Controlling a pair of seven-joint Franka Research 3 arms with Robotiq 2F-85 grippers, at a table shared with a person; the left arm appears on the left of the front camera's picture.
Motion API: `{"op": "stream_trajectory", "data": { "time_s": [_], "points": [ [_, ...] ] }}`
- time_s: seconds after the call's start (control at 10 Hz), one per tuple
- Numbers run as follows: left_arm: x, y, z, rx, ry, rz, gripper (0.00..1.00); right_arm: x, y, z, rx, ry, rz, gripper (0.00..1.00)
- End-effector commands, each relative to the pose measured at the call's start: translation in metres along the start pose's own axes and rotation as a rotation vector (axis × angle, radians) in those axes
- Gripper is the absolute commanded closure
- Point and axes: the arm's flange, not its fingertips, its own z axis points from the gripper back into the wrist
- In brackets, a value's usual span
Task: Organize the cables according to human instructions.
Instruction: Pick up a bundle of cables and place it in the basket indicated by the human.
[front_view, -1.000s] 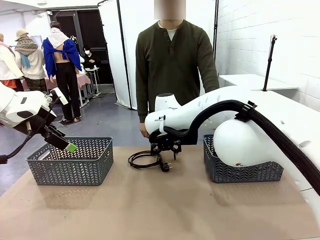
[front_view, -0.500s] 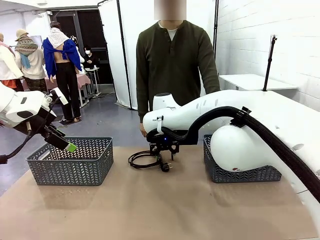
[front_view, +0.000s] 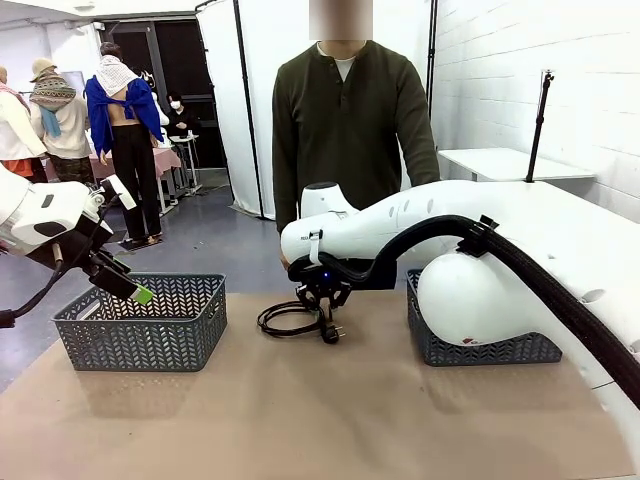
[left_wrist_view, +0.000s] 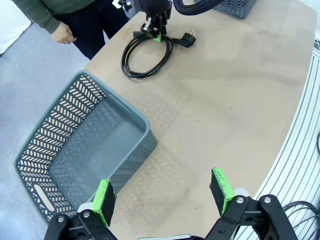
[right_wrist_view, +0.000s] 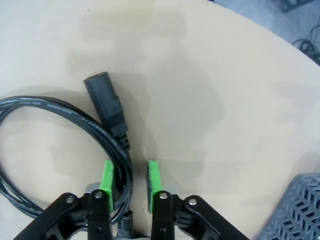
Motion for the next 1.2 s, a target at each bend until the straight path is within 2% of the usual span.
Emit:
{"op": "stream_trajectory", "data": {
  "time_s": [0.0, 0.3, 0.6, 0.8, 1.1],
  "points": [
    [-0.001, 0.002, 0.000, -0.001, -0.002, 0.006, 0.00, 0.009, 0.003, 0.002, -0.004, 0.016, -0.005, 1.00],
    [-0.001, 0.002, 0.000, -0.001, -0.002, 0.006, 0.00, 0.007, 0.003, 0.017, 0.027, 0.023, 0.005, 1.00],
    [-0.001, 0.002, 0.000, -0.001, -0.002, 0.006, 0.00, 0.004, 0.003, 0.053, 0.036, 0.021, 0.031, 1.00],
    [-0.001, 0.002, 0.000, -0.001, -0.002, 0.006, 0.00, 0.004, -0.003, 0.088, 0.117, 0.085, 0.189, 1.00],
    [-0.001, 0.002, 0.000, -0.001, -0.002, 0.006, 0.00, -0.005, -0.013, 0.135, 0.102, 0.133, 0.517, 1.00]
  ]
}}
